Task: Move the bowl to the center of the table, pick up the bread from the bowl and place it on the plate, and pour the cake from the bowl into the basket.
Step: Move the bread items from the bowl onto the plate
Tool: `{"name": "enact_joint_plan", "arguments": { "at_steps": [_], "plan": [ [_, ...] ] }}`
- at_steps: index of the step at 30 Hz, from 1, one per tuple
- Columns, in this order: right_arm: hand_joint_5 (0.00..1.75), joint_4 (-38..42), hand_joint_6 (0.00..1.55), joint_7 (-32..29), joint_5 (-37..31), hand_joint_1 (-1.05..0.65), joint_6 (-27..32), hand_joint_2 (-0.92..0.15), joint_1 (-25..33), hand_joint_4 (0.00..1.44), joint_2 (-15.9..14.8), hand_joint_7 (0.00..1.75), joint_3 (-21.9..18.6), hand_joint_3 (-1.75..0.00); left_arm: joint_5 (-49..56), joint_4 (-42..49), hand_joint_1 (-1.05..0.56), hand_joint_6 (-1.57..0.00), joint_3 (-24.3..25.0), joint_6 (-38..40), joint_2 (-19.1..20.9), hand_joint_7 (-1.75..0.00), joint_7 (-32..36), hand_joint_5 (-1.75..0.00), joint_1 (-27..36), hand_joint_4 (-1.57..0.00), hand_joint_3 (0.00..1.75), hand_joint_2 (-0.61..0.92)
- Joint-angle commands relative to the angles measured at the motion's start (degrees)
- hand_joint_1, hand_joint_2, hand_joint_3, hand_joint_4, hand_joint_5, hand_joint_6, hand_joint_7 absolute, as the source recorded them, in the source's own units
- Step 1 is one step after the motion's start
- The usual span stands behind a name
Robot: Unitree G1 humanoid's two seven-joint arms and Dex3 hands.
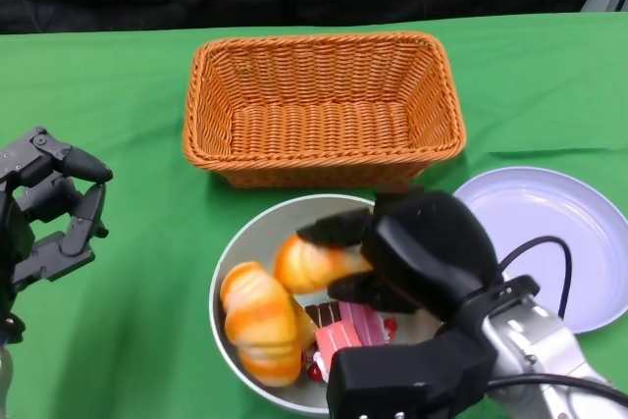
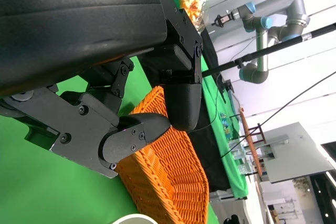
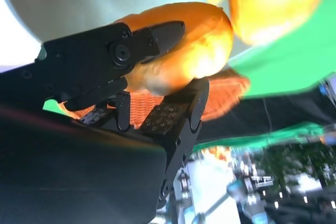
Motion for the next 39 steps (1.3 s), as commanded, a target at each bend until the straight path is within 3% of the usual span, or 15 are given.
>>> {"name": "enact_joint_plan", "arguments": {
  "at_steps": [1, 6, 7, 9, 12, 17, 20, 25, 32, 34, 35, 36, 39],
  "plan": [
    [1.11, -4.4, 1.19, 2.0, 2.9, -0.29, 0.2, -0.92, 1.6, 0.79, -0.5, 0.0, -2.2, -0.02, 0.5, 1.2, -0.23, -0.68, 0.3, -1.8, 0.7, -1.48, 0.7, -1.75, -0.8, -0.78, 0.95, 0.62],
    [1.17, -5.4, 1.19, 2.8, 3.4, -0.28, 0.2, -0.92, 2.0, 0.78, -0.5, 0.0, -2.6, -0.03, 0.6, 1.7, -0.23, -0.68, 0.2, -2.4, 0.7, -1.48, 0.8, -1.75, -1.0, -0.78, 0.97, 0.62],
    [1.17, -8.3, 1.19, 4.1, 6.4, -0.28, 1.0, -0.92, 3.0, 0.78, 0.2, 0.0, -4.2, -0.03, 0.6, 1.8, -0.23, -0.68, 0.2, -2.4, 0.8, -1.48, 0.7, -1.75, -0.9, -0.78, 0.97, 0.62],
    [1.36, -12.7, 1.23, 6.2, 10.8, -0.18, 2.5, -0.92, 4.6, 0.74, 1.0, 0.02, -6.8, -0.06, 0.6, 1.8, -0.24, -0.68, 0.2, -2.4, 0.9, -1.48, 0.7, -1.74, -0.8, -0.77, 0.97, 0.61],
    [1.54, -16.0, 1.27, 7.9, 14.2, -0.15, 3.5, -0.92, 5.9, 0.67, 0.4, 0.05, -9.8, -0.11, 0.4, 1.9, -0.23, -0.68, 0.4, -2.5, 1.0, -1.48, 0.5, -1.75, -0.8, -0.77, 0.97, 0.61],
    [1.53, -19.3, 1.24, 10.1, 16.5, -0.13, 7.0, -0.92, 7.0, 0.64, 0.0, 0.06, -13.5, -0.16, 0.5, 2.5, -0.24, -0.68, 0.5, -2.4, 1.3, -1.48, 0.6, -1.75, -1.0, -0.76, 0.96, 0.62],
    [1.35, -21.6, 1.22, 11.9, 18.1, -0.14, 10.9, -0.92, 7.7, 0.67, -0.3, 0.06, -17.0, -0.19, 0.6, 2.8, -0.23, -0.68, 0.6, -2.8, 1.3, -1.48, 0.7, -1.75, -1.2, -0.76, 0.96, 0.62],
    [1.7, -22.4, 1.22, 12.3, 23.2, -0.14, 13.3, -0.92, 9.4, 0.76, -1.0, 0.13, -23.5, -0.2, 0.3, 3.2, -0.24, -0.67, 0.7, -2.5, 1.5, -1.49, 0.5, -1.75, -1.4, -0.77, 0.97, 0.62],
    [1.75, -21.8, 1.24, 13.5, 32.9, -0.12, 15.3, -0.92, 10.7, 0.78, -1.8, 0.18, -31.4, -0.2, 0.0, 3.9, -0.23, -0.67, 0.8, -2.7, 2.0, -1.48, -0.1, -1.75, -1.7, -0.78, 0.97, 0.61],
    [1.75, -20.7, 0.98, 14.4, 36.7, -0.13, 16.5, -0.92, 11.0, 0.77, -2.3, 0.72, -34.1, -0.22, -0.2, 4.3, -0.22, -0.67, 0.9, -2.6, 2.3, -1.48, -0.3, -1.75, -1.7, -0.77, 0.97, 0.61],
    [1.75, -20.2, 0.88, 14.7, 38.2, -0.13, 16.9, -0.92, 11.1, 0.75, -2.5, 0.9, -35.0, -0.22, -0.3, 4.4, -0.22, -0.67, 0.9, -2.5, 2.3, -1.48, -0.4, -1.75, -1.8, -0.77, 0.97, 0.61],
    [1.75, -19.7, 0.81, 15.2, 40.1, -0.14, 18.2, -0.92, 11.0, 0.72, -2.6, 1.02, -36.2, -0.22, -0.3, 4.5, -0.22, -0.67, 0.9, -2.4, 2.5, -1.48, -0.5, -1.75, -1.8, -0.77, 0.97, 0.61],
    [1.75, -18.5, 0.75, 16.3, 44.4, -0.14, 22.9, -0.92, 10.7, 0.64, -3.2, 1.08, -38.8, -0.21, -0.4, 4.9, -0.22, -0.66, 0.9, -2.4, 2.8, -1.49, -0.8, -1.75, -1.9, -0.76, 0.98, 0.61]
  ]
}}
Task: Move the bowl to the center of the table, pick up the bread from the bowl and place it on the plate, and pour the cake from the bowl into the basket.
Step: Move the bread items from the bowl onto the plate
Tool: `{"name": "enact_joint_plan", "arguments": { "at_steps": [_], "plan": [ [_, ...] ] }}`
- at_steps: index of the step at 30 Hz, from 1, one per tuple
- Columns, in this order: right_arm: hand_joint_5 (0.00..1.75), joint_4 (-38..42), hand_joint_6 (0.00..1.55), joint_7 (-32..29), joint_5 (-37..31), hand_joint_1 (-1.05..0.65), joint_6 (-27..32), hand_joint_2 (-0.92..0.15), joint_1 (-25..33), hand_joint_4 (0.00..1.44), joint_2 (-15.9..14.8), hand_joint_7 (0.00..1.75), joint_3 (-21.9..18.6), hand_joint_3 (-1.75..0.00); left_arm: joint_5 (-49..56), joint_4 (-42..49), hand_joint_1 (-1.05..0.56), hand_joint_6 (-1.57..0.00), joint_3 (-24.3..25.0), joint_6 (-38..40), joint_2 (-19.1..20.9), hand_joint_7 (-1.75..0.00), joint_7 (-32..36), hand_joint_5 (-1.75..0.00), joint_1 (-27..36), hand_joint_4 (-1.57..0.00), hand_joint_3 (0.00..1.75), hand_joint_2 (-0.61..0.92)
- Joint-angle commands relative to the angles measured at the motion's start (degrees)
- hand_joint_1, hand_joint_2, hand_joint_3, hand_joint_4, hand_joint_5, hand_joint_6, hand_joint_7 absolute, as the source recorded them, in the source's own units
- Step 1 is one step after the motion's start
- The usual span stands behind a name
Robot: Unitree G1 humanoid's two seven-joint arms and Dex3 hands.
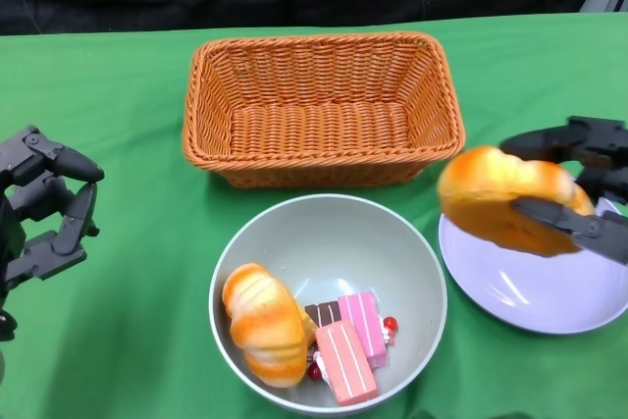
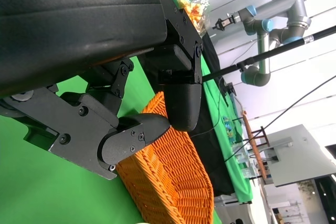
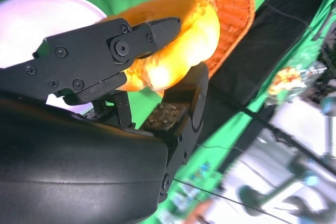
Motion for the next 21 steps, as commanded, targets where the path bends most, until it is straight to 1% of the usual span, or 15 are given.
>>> {"name": "enact_joint_plan", "arguments": {
  "at_steps": [1, 2, 4, 5, 7, 10, 14, 16, 17, 18, 19, 21],
  "plan": [
    [1.75, 1.2, 0.74, 1.2, 4.3, -0.14, 5.0, -0.92, 0.0, 0.62, -1.7, 1.09, -3.0, -0.21, -0.6, 1.1, -0.22, -0.66, 0.5, -0.3, 1.6, -1.49, -0.9, -1.75, -0.5, -0.76, 0.98, 0.61],
    [1.75, 1.9, 0.74, 1.9, 5.8, -0.14, 6.7, -0.92, -0.3, 0.61, -2.1, 1.09, -3.6, -0.21, -0.6, 1.0, -0.22, -0.65, 0.5, -0.1, 1.6, -1.5, -0.9, -1.75, -0.5, -0.75, 0.98, 0.62],
    [1.75, 3.5, 0.68, 3.1, 8.8, -0.15, 10.4, -0.92, -1.1, 0.58, -2.6, 1.15, -4.6, -0.18, -0.7, 1.0, -0.22, -0.65, 0.6, 0.0, 1.7, -1.5, -0.9, -1.75, -0.6, -0.76, 0.97, 0.61],
    [1.75, 4.1, 0.67, 3.4, 10.1, -0.14, 13.0, -0.92, -1.6, 0.57, -2.9, 1.16, -4.9, -0.18, -0.7, 1.1, -0.22, -0.65, 0.6, -0.1, 1.7, -1.49, -0.8, -1.75, -0.6, -0.76, 0.97, 0.61],
    [1.75, 4.3, 0.65, 2.9, 10.9, -0.13, 17.6, -0.92, -2.6, 0.54, -3.7, 1.18, -4.5, -0.17, -0.6, 1.4, -0.22, -0.67, 0.6, -0.2, 1.8, -1.46, -0.7, -1.75, -0.7, -0.76, 0.95, 0.62],
    [1.75, 5.4, 0.64, 2.4, 10.6, -0.11, 21.4, -0.92, -3.6, 0.51, -5.5, 1.19, -2.9, -0.17, -1.0, 1.4, -0.21, -0.68, 0.6, -0.1, 1.8, -1.44, -0.9, -1.74, -0.7, -0.76, 0.93, 0.63],
    [1.75, 7.8, 0.63, 0.5, 8.3, -0.11, 23.2, -0.92, -4.9, 0.51, -7.8, 1.19, 0.7, -0.15, -0.8, 1.2, -0.21, -0.68, 0.5, -0.3, 1.7, -1.44, -0.7, -1.75, -0.6, -0.75, 0.92, 0.63],
    [1.73, 8.3, 0.67, -0.4, 7.4, -0.13, 23.5, -0.92, -5.2, 0.51, -8.5, 1.08, 2.0, -0.11, -0.6, 1.1, -0.21, -0.67, 0.5, -0.4, 1.7, -1.45, -0.6, -1.75, -0.5, -0.75, 0.92, 0.63],
    [1.72, 8.3, 0.67, -0.6, 7.3, -0.14, 23.6, -0.92, -5.3, 0.51, -8.7, 1.06, 2.3, -0.11, -0.6, 1.1, -0.21, -0.67, 0.4, -0.5, 1.7, -1.45, -0.6, -1.75, -0.5, -0.75, 0.92, 0.63],
    [1.72, 9.6, 0.68, -1.8, 5.4, -0.14, 21.9, -0.92, -5.5, 0.51, -9.4, 1.05, 4.1, -0.11, -0.7, 1.4, -0.21, -0.67, 0.5, -0.7, 1.7, -1.45, -0.8, -1.75, -0.5, -0.75, 0.92, 0.63],
    [1.64, 10.6, 0.74, -2.7, 3.9, -0.15, 20.6, -0.92, -5.6, 0.56, -10.0, 0.88, 5.4, -0.11, -0.8, 1.5, -0.21, -0.67, 0.5, -0.8, 1.8, -1.46, -0.9, -1.75, -0.5, -0.74, 0.91, 0.64],
    [1.58, 13.3, 0.8, -4.3, 1.3, -0.17, 17.0, -0.92, -5.9, 0.6, -10.6, 0.72, 7.8, -0.11, -0.7, 1.7, -0.21, -0.67, 0.6, -0.9, 1.7, -1.46, -0.7, -1.75, -0.5, -0.74, 0.91, 0.64]
  ]
}}
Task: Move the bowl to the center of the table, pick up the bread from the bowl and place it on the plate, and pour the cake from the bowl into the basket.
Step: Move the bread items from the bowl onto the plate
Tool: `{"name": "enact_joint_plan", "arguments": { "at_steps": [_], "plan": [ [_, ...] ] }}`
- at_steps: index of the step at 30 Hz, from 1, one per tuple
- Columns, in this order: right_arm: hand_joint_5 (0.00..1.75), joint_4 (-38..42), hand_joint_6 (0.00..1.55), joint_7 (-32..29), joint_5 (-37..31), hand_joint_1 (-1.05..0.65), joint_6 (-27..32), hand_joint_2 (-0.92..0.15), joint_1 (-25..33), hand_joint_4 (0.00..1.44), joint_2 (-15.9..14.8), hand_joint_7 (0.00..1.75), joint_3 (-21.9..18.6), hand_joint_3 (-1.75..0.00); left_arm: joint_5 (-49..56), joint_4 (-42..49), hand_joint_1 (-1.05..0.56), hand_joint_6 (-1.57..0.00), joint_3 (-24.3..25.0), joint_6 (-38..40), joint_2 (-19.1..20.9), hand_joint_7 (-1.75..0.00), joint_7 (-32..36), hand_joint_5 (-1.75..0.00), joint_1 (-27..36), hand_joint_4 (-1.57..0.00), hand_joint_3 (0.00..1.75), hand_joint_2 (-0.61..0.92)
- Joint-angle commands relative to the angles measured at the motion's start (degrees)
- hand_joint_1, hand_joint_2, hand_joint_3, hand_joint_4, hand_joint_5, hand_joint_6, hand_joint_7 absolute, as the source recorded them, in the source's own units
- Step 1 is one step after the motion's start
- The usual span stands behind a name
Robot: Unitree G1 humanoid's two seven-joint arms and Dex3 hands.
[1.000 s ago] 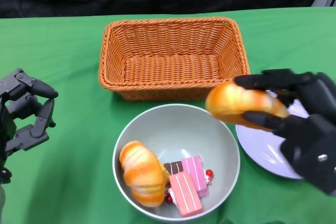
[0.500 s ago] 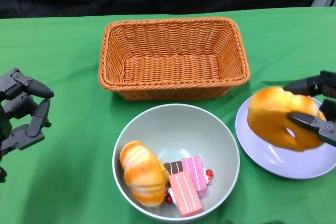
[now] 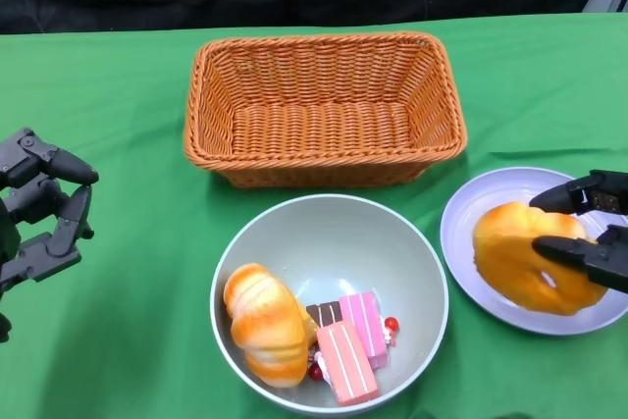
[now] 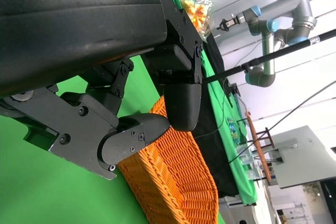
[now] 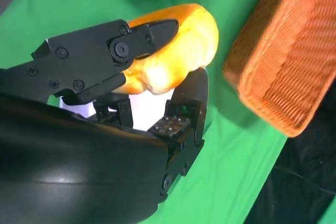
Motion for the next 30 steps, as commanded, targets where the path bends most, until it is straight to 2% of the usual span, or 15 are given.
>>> {"name": "enact_joint_plan", "arguments": {
  "at_steps": [1, 5, 7, 9, 10, 12, 13, 17, 21, 23, 26, 27, 28, 29, 30],
  "plan": [
    [1.58, 3.7, 0.84, -2.3, -3.2, -0.18, -4.9, -0.92, -0.7, 0.61, -1.7, 0.67, 2.5, -0.12, -0.3, 0.6, -0.21, -0.67, 0.5, -0.8, 1.0, -1.46, -0.2, -1.75, -0.4, -0.74, 0.91, 0.64],
    [1.68, 7.2, 0.88, -3.3, -4.9, -0.19, -7.8, -0.92, -1.6, 0.62, -1.7, 0.58, 3.9, -0.11, -0.2, 0.9, -0.2, -0.67, 0.5, -1.0, 1.1, -1.45, -0.3, -1.75, -0.4, -0.74, 0.91, 0.65],
    [1.64, 8.4, 0.88, -3.5, -6.3, -0.19, -7.8, -0.92, -2.3, 0.6, -2.2, 0.55, 5.2, -0.11, -0.3, 0.9, -0.21, -0.67, 0.5, -1.0, 1.1, -1.45, -0.3, -1.75, -0.4, -0.74, 0.91, 0.64],
    [1.32, 9.4, 0.91, -3.9, -7.9, -0.19, -7.4, -0.92, -2.9, 0.62, -2.3, 0.42, 6.5, -0.11, -0.2, 1.0, -0.21, -0.67, 0.4, -1.0, 1.2, -1.44, -0.4, -1.75, -0.3, -0.74, 0.9, 0.65],
    [1.24, 9.7, 0.92, -4.3, -8.5, -0.19, -8.2, -0.92, -2.8, 0.63, -2.3, 0.39, 7.0, -0.11, -0.2, 1.1, -0.21, -0.67, 0.5, -1.1, 1.2, -1.44, -0.3, -1.75, -0.4, -0.73, 0.9, 0.65],
    [0.86, 9.9, 0.95, -5.2, -9.9, -0.17, -9.7, -0.92, -2.6, 0.73, -2.2, 0.24, 7.8, -0.13, -0.1, 1.0, -0.22, -0.67, 0.5, -0.8, 1.2, -1.44, -0.2, -1.75, -0.3, -0.74, 0.9, 0.65],
    [0.78, 10.1, 0.96, -5.5, -10.4, -0.16, -10.3, -0.92, -2.4, 0.76, -2.2, 0.2, 8.0, -0.13, -0.1, 1.1, -0.22, -0.67, 0.5, -0.7, 1.2, -1.44, -0.2, -1.75, -0.3, -0.74, 0.89, 0.65],
    [0.87, 11.5, 0.97, -6.8, -11.5, -0.14, -13.0, -0.92, -2.1, 0.71, -1.8, 0.11, 8.2, -0.12, 0.2, 1.2, -0.22, -0.66, 0.3, -1.2, 1.4, -1.44, -0.3, -1.75, -0.3, -0.74, 0.89, 0.65],
    [0.87, 12.7, 0.95, -7.7, -12.9, -0.14, -14.6, -0.92, -2.0, 0.7, -1.7, 0.09, 8.7, -0.11, 0.1, 1.3, -0.23, -0.66, 0.3, -1.2, 1.5, -1.44, -0.6, -1.75, -0.3, -0.73, 0.89, 0.65],
    [0.86, 13.2, 0.95, -8.6, -14.5, -0.14, -14.9, -0.92, -2.1, 0.69, -1.8, 0.08, 9.5, -0.11, 0.3, 1.0, -0.23, -0.66, 0.3, -0.9, 1.5, -1.44, -0.3, -1.75, -0.2, -0.73, 0.89, 0.65],
    [1.01, 13.8, 0.92, -9.9, -17.7, -0.17, -14.8, -0.92, -2.3, 0.7, -1.9, 0.04, 10.9, -0.06, 0.2, 0.7, -0.23, -0.66, 0.3, -0.7, 1.3, -1.44, -0.3, -1.75, -0.1, -0.74, 0.88, 0.66],
    [0.97, 14.0, 0.91, -10.2, -18.9, -0.19, -14.4, -0.92, -2.4, 0.7, -2.0, 0.02, 11.5, -0.04, 0.2, 0.7, -0.22, -0.66, 0.2, -0.8, 1.3, -1.44, -0.3, -1.75, 0.0, -0.74, 0.88, 0.65],
    [0.85, 14.1, 0.88, -10.3, -20.2, -0.22, -14.2, -0.92, -2.5, 0.71, -2.4, 0.01, 12.3, -0.04, 0.2, 0.6, -0.22, -0.67, 0.2, -0.7, 1.2, -1.44, -0.3, -1.75, 0.0, -0.74, 0.88, 0.66],
    [0.54, 14.2, 0.82, -10.3, -21.1, -0.25, -14.1, -0.92, -2.5, 0.74, -2.5, 0.01, 12.6, -0.04, 0.3, 0.6, -0.22, -0.67, 0.2, -0.7, 1.2, -1.44, -0.2, -1.75, 0.0, -0.74, 0.88, 0.66],
    [0.39, 14.2, 0.8, -10.0, -22.4, -0.26, -14.5, -0.92, -2.5, 0.77, -3.2, 0.01, 13.4, -0.03, 0.4, 0.5, -0.22, -0.67, 0.1, -0.7, 1.3, -1.44, -0.2, -1.75, 0.1, -0.74, 0.88, 0.66]
  ]
}}
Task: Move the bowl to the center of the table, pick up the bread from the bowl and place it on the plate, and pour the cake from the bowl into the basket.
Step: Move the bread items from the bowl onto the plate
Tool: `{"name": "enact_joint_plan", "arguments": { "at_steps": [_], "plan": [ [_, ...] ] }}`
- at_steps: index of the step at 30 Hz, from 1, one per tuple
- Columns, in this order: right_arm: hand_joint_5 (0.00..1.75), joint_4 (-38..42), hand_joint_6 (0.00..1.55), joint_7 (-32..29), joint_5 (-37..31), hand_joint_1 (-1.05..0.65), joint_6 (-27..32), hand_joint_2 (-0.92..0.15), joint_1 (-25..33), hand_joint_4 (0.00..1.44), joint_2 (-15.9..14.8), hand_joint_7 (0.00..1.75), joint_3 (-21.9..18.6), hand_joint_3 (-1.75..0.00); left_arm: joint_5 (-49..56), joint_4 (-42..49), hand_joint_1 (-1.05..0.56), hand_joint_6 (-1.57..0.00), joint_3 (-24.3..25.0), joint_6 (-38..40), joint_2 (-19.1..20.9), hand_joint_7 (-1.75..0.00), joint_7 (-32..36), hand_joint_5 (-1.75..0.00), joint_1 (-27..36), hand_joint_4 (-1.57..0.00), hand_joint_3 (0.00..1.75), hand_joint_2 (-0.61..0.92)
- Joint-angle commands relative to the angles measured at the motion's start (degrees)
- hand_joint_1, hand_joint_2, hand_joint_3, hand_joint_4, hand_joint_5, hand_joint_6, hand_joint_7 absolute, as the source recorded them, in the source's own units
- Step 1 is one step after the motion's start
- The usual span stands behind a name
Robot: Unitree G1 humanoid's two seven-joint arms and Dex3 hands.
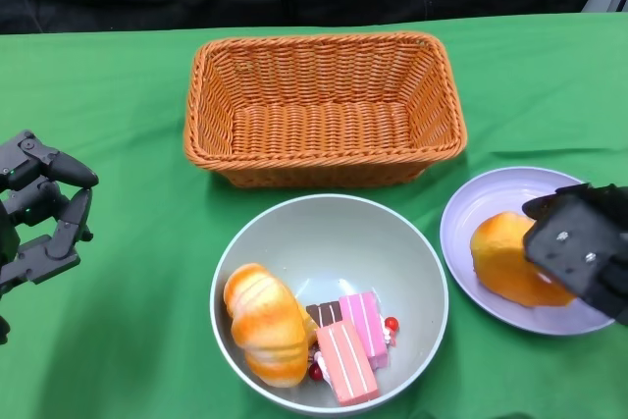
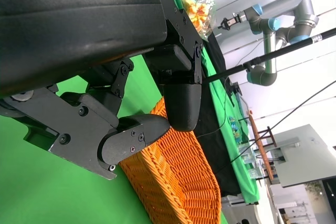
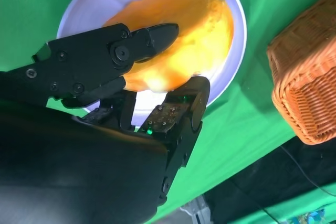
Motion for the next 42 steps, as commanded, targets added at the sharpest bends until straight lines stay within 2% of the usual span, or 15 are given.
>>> {"name": "enact_joint_plan", "arguments": {
  "at_steps": [1, 2, 5, 6, 15, 18, 22, 25, 29, 30, 32, 36, 38, 41, 42],
  "plan": [
    [0.27, 0.9, 0.73, 0.4, -4.1, -0.29, 0.2, -0.92, -0.4, 0.72, -2.6, 0.0, 2.1, -0.05, 0.3, -0.4, -0.22, -0.66, 0.1, -0.1, 1.0, -1.44, 0.1, -1.75, 0.2, -0.74, 0.88, 0.66],
    [0.18, 0.9, 0.64, 0.8, -5.1, -0.33, 0.3, -0.92, -0.5, 0.66, -3.0, 0.0, 2.7, -0.06, 0.3, -0.4, -0.22, -0.66, 0.1, 0.0, 1.0, -1.44, 0.1, -1.75, 0.2, -0.73, 0.88, 0.66],
    [0.13, 1.9, 0.52, 1.0, -7.2, -0.38, 0.6, -0.92, -1.0, 0.65, -3.2, 0.0, 3.5, -0.07, 0.3, -0.6, -0.22, -0.66, 0.1, 0.1, 0.9, -1.44, 0.3, -1.75, 0.3, -0.73, 0.87, 0.66],
    [0.1, 2.1, 0.48, 1.0, -7.8, -0.4, 0.7, -0.92, -1.1, 0.6, -3.2, 0.0, 3.6, -0.07, 0.3, -0.7, -0.23, -0.66, 0.0, 0.2, 0.8, -1.44, 0.3, -1.75, 0.3, -0.73, 0.86, 0.67],
    [0.0, 2.9, 0.32, 0.7, -7.6, -0.44, -0.2, -0.92, -0.7, 0.35, -2.1, 0.0, 3.0, -0.08, 1.2, -0.5, -0.23, -0.67, 0.0, 0.3, 0.8, -1.45, 1.0, -1.74, 0.2, -0.74, 0.84, 0.67],
    [0.0, 2.8, 0.3, 0.0, -7.2, -0.44, -1.2, -0.92, -0.4, 0.31, -1.7, 0.0, 2.6, -0.08, 1.4, -0.6, -0.24, -0.67, 0.0, 0.2, 0.7, -1.46, 1.1, -1.73, 0.3, -0.75, 0.84, 0.67],
    [0.0, 2.5, 0.3, -2.4, -4.2, -0.43, -6.0, -0.92, 0.9, 0.29, -0.4, 0.0, 0.2, -0.06, 1.1, -0.3, -0.23, -0.67, 0.0, -0.2, 0.8, -1.46, 0.6, -1.73, 0.2, -0.76, 0.85, 0.67],
    [0.0, 2.8, 0.3, -2.5, -4.1, -0.43, -6.8, -0.92, 1.0, 0.28, -0.3, 0.0, -0.1, -0.06, 1.1, -0.3, -0.22, -0.67, 0.0, -0.3, 0.8, -1.46, 0.6, -1.73, 0.2, -0.76, 0.86, 0.67],
    [0.0, -6.2, 0.3, -0.1, 0.8, -0.53, -10.8, -0.92, 4.0, 0.26, 0.5, 0.0, -2.2, -0.09, 0.8, -0.2, -0.23, -0.67, 0.1, 0.1, 0.8, -1.46, 0.5, -1.74, 0.2, -0.76, 0.86, 0.65],
    [0.0, -6.5, 0.28, 0.0, 0.8, -0.52, -11.3, -0.92, 4.2, 0.18, 0.3, 0.0, -2.2, -0.08, 1.0, -0.1, -0.23, -0.68, 0.0, -0.1, 0.9, -1.46, 0.7, -1.74, 0.1, -0.76, 0.87, 0.66],
    [0.0, -6.2, 0.26, -1.5, -0.7, -0.52, -13.3, -0.92, 4.6, 0.12, -0.1, 0.0, -1.6, -0.07, 1.5, -0.1, -0.24, -0.68, -0.1, -0.4, 0.9, -1.46, 1.0, -1.74, 0.2, -0.76, 0.87, 0.66],
    [0.0, -5.7, 0.23, -4.3, -2.6, -0.52, -16.7, -0.92, 5.4, 0.07, 0.5, 0.0, -1.5, -0.05, 1.3, -0.7, -0.25, -0.67, -0.1, 0.1, 0.9, -1.45, 1.0, -1.74, 0.6, -0.75, 0.87, 0.66],
    [0.0, -6.7, 0.23, -5.6, -1.5, -0.52, -19.9, -0.92, 6.5, 0.06, 1.5, 0.0, -1.9, -0.04, 1.2, -0.7, -0.25, -0.67, -0.1, 0.1, 0.8, -1.45, 0.8, -1.74, 0.7, -0.75, 0.86, 0.66],
    [0.04, -9.7, 0.27, -5.3, 1.9, -0.52, -25.2, -0.92, 8.0, 0.13, 2.4, 0.02, -2.7, -0.05, 1.3, -0.4, -0.22, -0.67, -0.2, -0.4, 0.8, -1.45, 0.8, -1.74, 0.6, -0.75, 0.86, 0.66],
    [0.08, -10.8, 0.32, -4.6, 2.9, -0.52, -26.6, -0.92, 8.3, 0.21, 2.2, 0.04, -2.7, -0.07, 1.4, -0.4, -0.23, -0.68, -0.3, -0.3, 0.7, -1.45, 0.9, -1.74, 0.6, -0.76, 0.86, 0.66]
  ]
}}
